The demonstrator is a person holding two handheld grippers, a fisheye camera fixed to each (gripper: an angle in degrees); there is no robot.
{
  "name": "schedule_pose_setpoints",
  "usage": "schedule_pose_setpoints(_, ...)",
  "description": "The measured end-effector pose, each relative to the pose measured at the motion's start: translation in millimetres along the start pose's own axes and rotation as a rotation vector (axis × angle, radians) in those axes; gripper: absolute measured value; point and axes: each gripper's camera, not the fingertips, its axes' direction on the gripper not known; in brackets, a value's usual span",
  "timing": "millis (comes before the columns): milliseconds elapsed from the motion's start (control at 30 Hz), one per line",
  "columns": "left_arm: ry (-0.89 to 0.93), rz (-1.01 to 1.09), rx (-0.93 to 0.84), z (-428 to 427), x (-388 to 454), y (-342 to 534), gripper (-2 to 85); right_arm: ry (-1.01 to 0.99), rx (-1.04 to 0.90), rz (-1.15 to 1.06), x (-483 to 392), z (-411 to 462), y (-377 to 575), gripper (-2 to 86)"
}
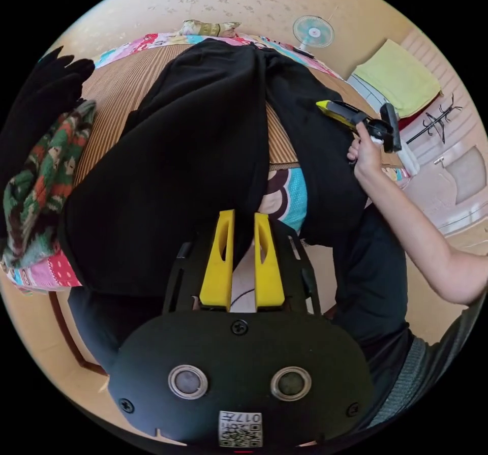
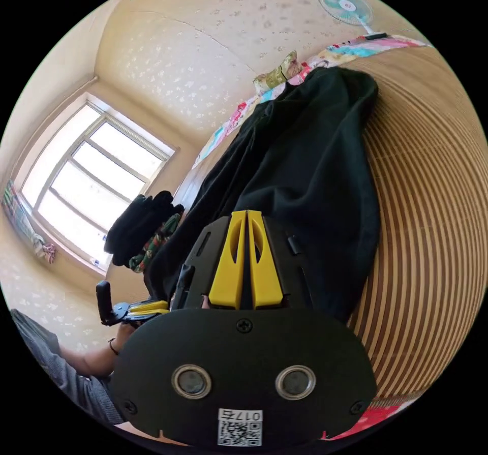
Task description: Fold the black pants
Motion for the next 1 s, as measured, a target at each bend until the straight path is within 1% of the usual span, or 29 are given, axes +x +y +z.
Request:
schedule_pose_setpoints(33, 0.053, -0.02, -0.003, 0, -9, -1, 4.3, 0.028, 0.002, -0.007, -5, -6, 3, 0.6)
schedule_pose_setpoints(100, 0.104, -0.042, -0.003, -3, -22, -5, 3.0, 0.102, -0.018, -0.071, -28, -30, 18, 0.6)
schedule_pose_setpoints(167, 0.151, -0.029, -0.026, -6, -31, -13, 1.3, 0.185, -0.025, -0.09, -41, -51, 32, 0.7)
schedule_pose_setpoints(233, 0.251, 0.022, -0.073, -6, -36, -28, 0.3, 0.259, -0.042, -0.076, -47, -69, 48, 0.8)
schedule_pose_setpoints(267, 0.285, 0.031, -0.084, -4, -36, -32, 0.2, 0.285, -0.089, -0.056, -47, -79, 56, 1.0)
schedule_pose_setpoints(333, 0.393, 0.047, -0.118, 9, -37, -42, -0.2, 0.281, -0.16, -0.017, -40, -88, 65, 1.3)
schedule_pose_setpoints(367, 0.39, 0.043, -0.119, 11, -36, -43, -0.3, 0.24, -0.205, 0.006, -35, -92, 71, 1.8)
schedule_pose_setpoints(433, 0.293, 0.059, -0.101, 8, -28, -47, -0.4, 0.171, -0.264, 0.017, -30, -91, 77, 2.7)
schedule_pose_setpoints(467, 0.269, 0.073, -0.097, 6, -25, -47, -0.4, 0.179, -0.305, 0.018, -30, -86, 79, 3.4)
schedule_pose_setpoints(533, 0.215, 0.113, -0.092, -3, -20, -50, -0.3, 0.269, -0.366, 0.029, -32, -75, 80, 4.8)
schedule_pose_setpoints(600, 0.224, 0.117, -0.099, -8, -26, -54, -0.3, 0.3, -0.414, 0.022, -38, -63, 74, 9.5)
schedule_pose_setpoints(667, 0.252, 0.091, -0.102, -11, -37, -57, -0.3, 0.284, -0.417, 0.029, -40, -58, 67, 12.1)
schedule_pose_setpoints(700, 0.279, 0.063, -0.099, -12, -47, -57, -0.2, 0.312, -0.428, 0.035, -41, -54, 62, 13.0)
schedule_pose_setpoints(800, 0.325, 0.014, -0.073, -14, -69, -55, -0.1, 0.433, -0.475, 0.022, -49, -46, 50, 12.4)
schedule_pose_setpoints(867, 0.336, 0.001, -0.055, -13, -80, -53, 0.0, 0.469, -0.524, -0.002, -55, -43, 45, 11.2)
schedule_pose_setpoints(967, 0.381, -0.034, -0.055, -13, -102, -55, 0.1, 0.457, -0.686, -0.045, -48, -34, 47, 6.4)
schedule_pose_setpoints(1000, 0.392, -0.039, -0.063, -15, -109, -57, 0.1, 0.405, -0.682, -0.057, -43, -44, 46, 4.9)
